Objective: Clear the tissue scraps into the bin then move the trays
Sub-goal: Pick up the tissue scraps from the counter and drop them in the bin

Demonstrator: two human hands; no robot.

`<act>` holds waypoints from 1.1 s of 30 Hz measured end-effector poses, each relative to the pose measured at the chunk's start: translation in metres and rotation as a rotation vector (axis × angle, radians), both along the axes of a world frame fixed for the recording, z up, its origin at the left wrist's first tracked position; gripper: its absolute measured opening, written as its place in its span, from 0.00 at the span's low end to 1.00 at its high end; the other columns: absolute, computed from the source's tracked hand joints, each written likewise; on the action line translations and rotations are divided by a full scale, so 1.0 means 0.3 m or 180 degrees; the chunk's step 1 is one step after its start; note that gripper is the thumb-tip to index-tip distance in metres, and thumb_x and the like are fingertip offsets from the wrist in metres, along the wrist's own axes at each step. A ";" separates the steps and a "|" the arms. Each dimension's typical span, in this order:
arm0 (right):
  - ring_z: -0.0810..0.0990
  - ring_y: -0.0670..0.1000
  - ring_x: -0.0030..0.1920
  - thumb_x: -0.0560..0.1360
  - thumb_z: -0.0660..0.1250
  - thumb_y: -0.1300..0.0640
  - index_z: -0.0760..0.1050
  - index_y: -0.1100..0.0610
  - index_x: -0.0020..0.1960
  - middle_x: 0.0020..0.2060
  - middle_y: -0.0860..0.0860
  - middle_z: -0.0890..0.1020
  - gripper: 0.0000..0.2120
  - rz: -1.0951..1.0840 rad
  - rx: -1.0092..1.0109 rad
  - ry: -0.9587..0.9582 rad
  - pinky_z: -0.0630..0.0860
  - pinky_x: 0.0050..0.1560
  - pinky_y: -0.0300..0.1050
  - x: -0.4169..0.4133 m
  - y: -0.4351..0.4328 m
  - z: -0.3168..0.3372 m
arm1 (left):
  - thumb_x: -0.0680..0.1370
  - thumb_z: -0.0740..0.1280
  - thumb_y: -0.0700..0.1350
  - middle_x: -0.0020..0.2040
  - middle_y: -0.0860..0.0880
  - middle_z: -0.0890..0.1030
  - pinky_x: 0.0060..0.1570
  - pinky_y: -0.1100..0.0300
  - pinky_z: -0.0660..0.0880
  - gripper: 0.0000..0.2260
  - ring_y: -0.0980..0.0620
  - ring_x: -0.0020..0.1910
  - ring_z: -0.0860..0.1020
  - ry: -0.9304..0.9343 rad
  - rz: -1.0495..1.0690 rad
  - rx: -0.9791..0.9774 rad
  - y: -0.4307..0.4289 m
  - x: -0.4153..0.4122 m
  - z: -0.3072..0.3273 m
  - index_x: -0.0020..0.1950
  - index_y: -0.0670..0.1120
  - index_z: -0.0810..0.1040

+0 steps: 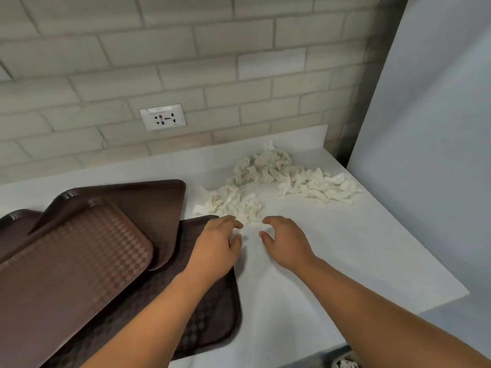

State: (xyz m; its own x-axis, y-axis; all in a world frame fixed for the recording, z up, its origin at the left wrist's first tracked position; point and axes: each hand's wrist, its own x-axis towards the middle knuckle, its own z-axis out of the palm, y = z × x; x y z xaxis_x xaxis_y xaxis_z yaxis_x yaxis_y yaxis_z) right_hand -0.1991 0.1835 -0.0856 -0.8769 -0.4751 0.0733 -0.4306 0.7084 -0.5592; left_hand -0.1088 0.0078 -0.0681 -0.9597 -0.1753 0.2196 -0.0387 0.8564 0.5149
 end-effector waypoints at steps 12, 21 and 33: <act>0.76 0.55 0.53 0.78 0.63 0.55 0.76 0.55 0.62 0.52 0.54 0.78 0.13 -0.0289 0.0575 0.0075 0.76 0.52 0.50 -0.219 -0.221 -0.126 | 0.78 0.67 0.45 0.61 0.58 0.77 0.59 0.78 0.58 0.10 0.60 0.64 0.70 0.0054 0.0224 0.0088 -0.243 -0.047 -0.026 0.59 0.53 0.80; 0.78 0.49 0.42 0.80 0.59 0.61 0.70 0.55 0.53 0.44 0.47 0.79 0.03 -0.0794 -0.0894 -0.0097 0.73 0.44 0.42 -0.230 -0.148 -0.055 | 0.78 0.67 0.44 0.56 0.56 0.79 0.56 0.66 0.71 0.09 0.57 0.58 0.73 0.0124 0.0033 0.0234 -0.221 -0.166 -0.035 0.57 0.50 0.80; 0.77 0.48 0.46 0.81 0.54 0.62 0.75 0.58 0.55 0.47 0.50 0.80 0.12 -0.1013 -0.1366 -0.0573 0.70 0.46 0.38 -0.201 -0.006 0.020 | 0.70 0.69 0.44 0.55 0.52 0.78 0.54 0.53 0.67 0.19 0.45 0.57 0.70 -0.1158 -0.0416 -0.2309 -0.108 -0.456 -0.049 0.60 0.51 0.75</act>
